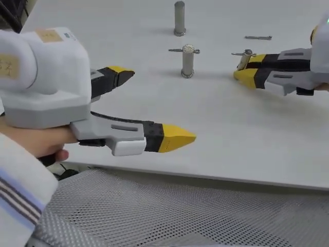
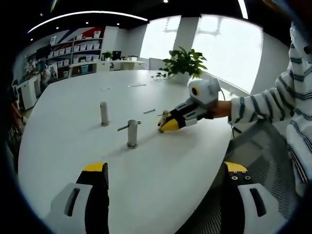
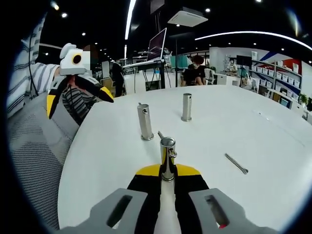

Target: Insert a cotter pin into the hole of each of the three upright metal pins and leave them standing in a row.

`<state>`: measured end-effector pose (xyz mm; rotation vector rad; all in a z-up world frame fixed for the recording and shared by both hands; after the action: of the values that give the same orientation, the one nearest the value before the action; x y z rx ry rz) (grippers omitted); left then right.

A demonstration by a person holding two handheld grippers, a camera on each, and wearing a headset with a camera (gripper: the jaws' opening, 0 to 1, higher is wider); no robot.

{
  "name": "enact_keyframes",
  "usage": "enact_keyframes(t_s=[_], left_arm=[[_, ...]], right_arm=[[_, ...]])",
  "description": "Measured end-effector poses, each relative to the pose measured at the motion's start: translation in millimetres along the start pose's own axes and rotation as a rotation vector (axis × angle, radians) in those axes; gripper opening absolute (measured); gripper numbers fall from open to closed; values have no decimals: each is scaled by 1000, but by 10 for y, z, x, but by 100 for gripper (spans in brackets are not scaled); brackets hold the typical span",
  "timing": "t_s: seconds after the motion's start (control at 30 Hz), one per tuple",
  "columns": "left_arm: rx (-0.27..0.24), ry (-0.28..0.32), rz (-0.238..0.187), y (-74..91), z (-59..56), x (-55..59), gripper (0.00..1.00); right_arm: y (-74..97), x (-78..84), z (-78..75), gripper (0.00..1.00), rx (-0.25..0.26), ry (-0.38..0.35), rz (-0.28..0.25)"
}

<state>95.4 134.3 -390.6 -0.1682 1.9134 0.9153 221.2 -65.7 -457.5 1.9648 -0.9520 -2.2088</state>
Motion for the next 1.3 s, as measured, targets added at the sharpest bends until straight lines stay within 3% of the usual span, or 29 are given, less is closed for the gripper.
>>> enact_keyframes(t_s=[0.63,0.8,0.93,1.0,1.03,1.23,1.3], left_arm=[[-23,-3,6,-21,-18,-18,93],[-26,-9,12,-5,4,-3,93],[-24,-9,11,4,-7,-5,94],[-24,-12,16,13,4,2,94],[-24,-13,15,17,6,1,94],[-37,-24,-12,53,37,-32,95],[-40,-23,-17,63,48,-40,95]], right_arm=[[-34,-24,45,5,33,57,23],[-25,-17,63,25,38,63,35],[8,-64,74,33,53,44,34],[62,-101,38,35,112,80,51],[73,-119,47,36,115,75,50],[237,-316,109,48,121,-28,-22],[295,-375,162,55,121,-18,-15]])
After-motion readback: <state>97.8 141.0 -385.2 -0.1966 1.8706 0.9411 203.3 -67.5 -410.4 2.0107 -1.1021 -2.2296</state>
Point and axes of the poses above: the centre of the closed fingertips' face, and the gripper's own axes: y roughly backward along the fingers, z roughly to its left, x roughly out of its underside, the point moved 6 cm from there along y, roughly backward along the fingers, and after that the axes turned 1 degree about y, right-handed, at the moved point
